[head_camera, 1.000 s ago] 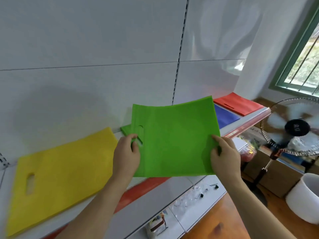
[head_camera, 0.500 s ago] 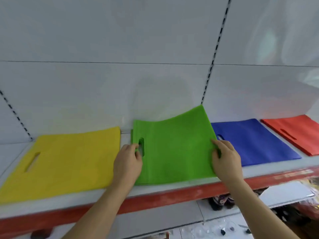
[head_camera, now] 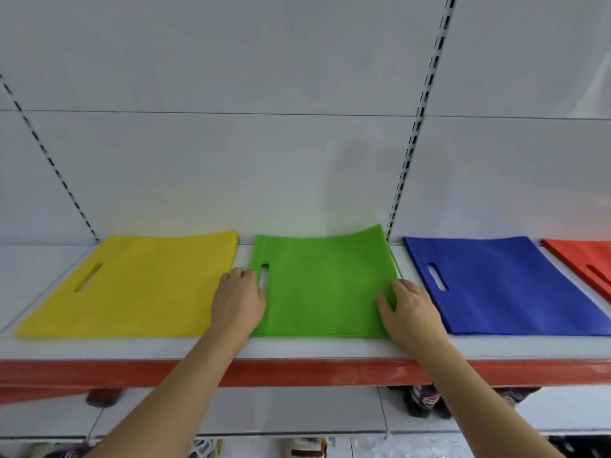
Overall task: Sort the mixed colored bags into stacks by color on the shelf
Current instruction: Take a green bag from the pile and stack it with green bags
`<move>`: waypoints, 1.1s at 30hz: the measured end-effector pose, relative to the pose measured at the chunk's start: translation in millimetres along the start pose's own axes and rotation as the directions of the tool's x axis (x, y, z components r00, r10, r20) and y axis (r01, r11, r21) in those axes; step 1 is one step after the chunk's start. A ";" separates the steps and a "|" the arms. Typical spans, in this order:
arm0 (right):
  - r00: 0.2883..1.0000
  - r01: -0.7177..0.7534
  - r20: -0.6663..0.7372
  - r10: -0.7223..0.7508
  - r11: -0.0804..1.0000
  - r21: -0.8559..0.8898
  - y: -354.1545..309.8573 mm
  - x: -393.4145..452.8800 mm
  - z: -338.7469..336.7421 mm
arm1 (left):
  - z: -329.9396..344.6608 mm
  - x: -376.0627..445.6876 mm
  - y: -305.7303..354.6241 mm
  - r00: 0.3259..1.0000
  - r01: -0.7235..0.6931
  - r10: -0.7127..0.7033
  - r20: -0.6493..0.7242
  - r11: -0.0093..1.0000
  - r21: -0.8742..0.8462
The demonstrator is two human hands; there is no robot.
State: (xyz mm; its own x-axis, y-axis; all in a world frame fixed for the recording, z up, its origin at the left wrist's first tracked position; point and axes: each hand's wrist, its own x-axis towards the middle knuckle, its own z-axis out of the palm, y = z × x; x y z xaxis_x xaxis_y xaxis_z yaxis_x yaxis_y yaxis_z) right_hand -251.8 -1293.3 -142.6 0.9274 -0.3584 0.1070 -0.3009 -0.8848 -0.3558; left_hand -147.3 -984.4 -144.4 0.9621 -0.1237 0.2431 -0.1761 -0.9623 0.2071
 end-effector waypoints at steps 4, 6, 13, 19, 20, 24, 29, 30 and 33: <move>0.999 0.041 0.040 -0.037 0.993 -0.106 -1.1 -0.4 -0.3 | 1.6 0.5 1.3 1.000 0.010 -0.010 0.024 0.999 0.035; 0.998 0.046 0.050 -0.038 0.986 -0.159 -2.5 -0.6 1.1 | 1.6 0.9 1.4 0.999 0.012 -0.013 0.034 0.999 0.050; 0.998 0.056 0.035 -0.050 0.971 -0.234 -8.6 -0.6 -6.2 | -6.0 -3.0 2.6 1.000 0.020 -0.018 -0.025 0.999 0.050; 0.985 0.171 0.009 -0.173 0.958 -0.233 -37.2 -2.8 -5.7 | -23.9 -24.7 -8.1 0.996 0.050 -0.043 -0.084 0.995 0.085; 0.979 0.201 0.020 -0.202 0.952 -0.232 -46.4 -4.8 -1.5 | -26.6 -30.7 -12.9 0.994 0.062 -0.054 -0.095 0.994 0.094; 0.947 0.319 0.024 -0.320 0.932 -0.174 -91.9 -20.2 19.4 | -41.1 -57.8 -39.1 0.985 0.123 -0.110 -0.131 0.988 0.098; 0.903 0.428 0.020 -0.429 0.896 -0.115 -164.8 -45.8 37.3 | -68.7 -87.8 -96.0 0.967 0.217 -0.199 -0.160 0.970 0.105; 0.893 0.448 0.019 -0.450 0.886 -0.120 -180.0 -51.4 40.1 | -75.0 -93.9 -110.7 0.962 0.237 -0.217 -0.165 0.965 0.109; 0.865 0.498 0.004 -0.502 0.857 -0.132 -228.3 -69.8 49.5 | -96.4 -110.9 -158.8 0.950 0.280 -0.256 -0.178 0.952 0.126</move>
State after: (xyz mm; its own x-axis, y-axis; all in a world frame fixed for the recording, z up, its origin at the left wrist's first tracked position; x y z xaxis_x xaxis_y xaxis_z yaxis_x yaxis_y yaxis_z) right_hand -236.8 -1051.6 -114.8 0.9541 0.1357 0.2671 0.1749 -0.9761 -0.1289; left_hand -246.1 -794.5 -112.9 0.9220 0.1723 0.3466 0.1285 -0.9809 0.1459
